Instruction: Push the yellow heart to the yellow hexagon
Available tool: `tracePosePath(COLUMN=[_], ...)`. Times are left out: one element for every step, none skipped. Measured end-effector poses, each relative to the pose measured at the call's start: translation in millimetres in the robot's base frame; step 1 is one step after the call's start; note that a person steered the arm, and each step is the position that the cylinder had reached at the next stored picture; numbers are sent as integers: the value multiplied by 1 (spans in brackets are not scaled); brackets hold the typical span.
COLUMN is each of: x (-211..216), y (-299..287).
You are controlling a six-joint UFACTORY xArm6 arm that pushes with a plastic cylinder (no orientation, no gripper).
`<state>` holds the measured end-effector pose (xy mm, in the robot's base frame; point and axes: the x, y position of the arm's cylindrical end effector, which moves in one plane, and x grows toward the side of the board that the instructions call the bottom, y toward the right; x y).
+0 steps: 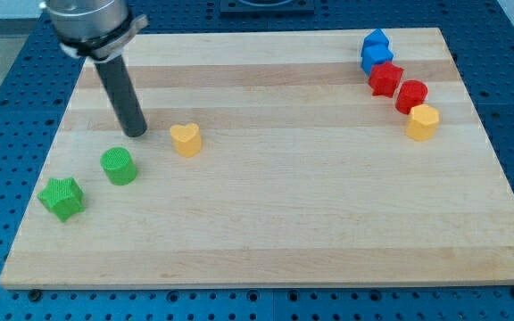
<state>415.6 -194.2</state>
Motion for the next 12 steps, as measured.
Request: tracePosePath(x=[16,16,16,18,18,18,22,26,26,26,26,23], y=[16,77,122,151,172,173,167,199,236,256,247,227])
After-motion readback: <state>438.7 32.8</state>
